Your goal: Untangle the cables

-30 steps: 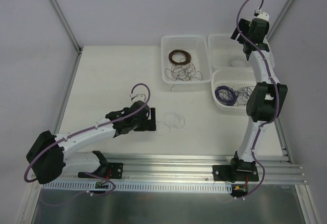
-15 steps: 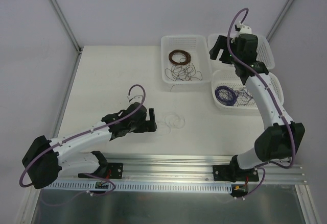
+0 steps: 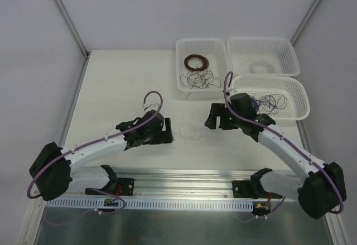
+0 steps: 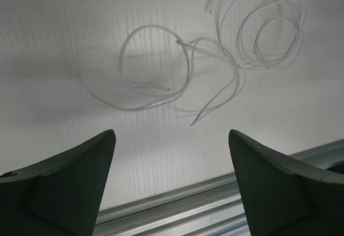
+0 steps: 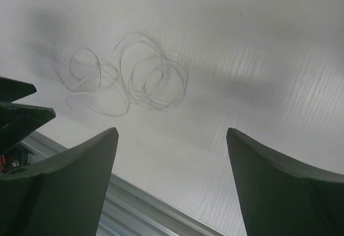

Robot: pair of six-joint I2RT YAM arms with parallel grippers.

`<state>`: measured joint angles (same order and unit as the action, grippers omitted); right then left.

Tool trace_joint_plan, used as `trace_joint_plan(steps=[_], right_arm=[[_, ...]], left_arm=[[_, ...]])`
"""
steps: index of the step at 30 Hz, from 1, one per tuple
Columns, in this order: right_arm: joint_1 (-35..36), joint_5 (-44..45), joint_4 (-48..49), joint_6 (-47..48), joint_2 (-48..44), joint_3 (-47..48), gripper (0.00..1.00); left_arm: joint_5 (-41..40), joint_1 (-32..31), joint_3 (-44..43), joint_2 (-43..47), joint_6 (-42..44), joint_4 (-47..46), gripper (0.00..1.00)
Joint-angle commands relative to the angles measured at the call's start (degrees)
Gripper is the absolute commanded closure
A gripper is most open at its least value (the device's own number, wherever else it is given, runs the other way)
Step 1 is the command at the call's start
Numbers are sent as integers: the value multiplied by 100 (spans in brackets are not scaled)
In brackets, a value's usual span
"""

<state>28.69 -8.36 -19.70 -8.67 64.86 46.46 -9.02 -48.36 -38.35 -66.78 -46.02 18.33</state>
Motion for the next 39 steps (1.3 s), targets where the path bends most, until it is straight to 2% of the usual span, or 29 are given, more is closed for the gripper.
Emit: trace_joint_plan(steps=[1,5,11,12,15,16,18,25,32,39], right_arm=[[260,89,773,-688,-623,-478,14],[506,361,880,-847,-1115,-1015,14],[612,537,846,-847,-1774,-1288,6],[620,555,802,-847,-1880,-1306,4],[621,616,758,-795,-1986,-1358,0],[621,634,758,-786,-2056,-1376,0],[629,651,792,-768,-2118,-1411,0],[673,546,872,-645,-2214,-1473,0],[708,511,1056,-522,-2399,-1587,0],[840,11,1381,-109,-2592,-1438,1]], left_arm=[[216,-60,-471,-448,207,-84,14],[216,-112,-849,-1011,321,-84,21],[304,-253,-1192,-1881,331,-92,42],[339,-279,-1236,-1926,330,-84,51],[357,-385,-1350,-1909,409,-75,67],[339,-402,-1386,-1865,462,-75,86],[295,-429,-1430,-1628,672,-49,100],[233,-429,-1728,-486,1428,171,100],[269,-429,-2396,621,2482,285,100],[277,-429,-2985,843,2765,373,98]])
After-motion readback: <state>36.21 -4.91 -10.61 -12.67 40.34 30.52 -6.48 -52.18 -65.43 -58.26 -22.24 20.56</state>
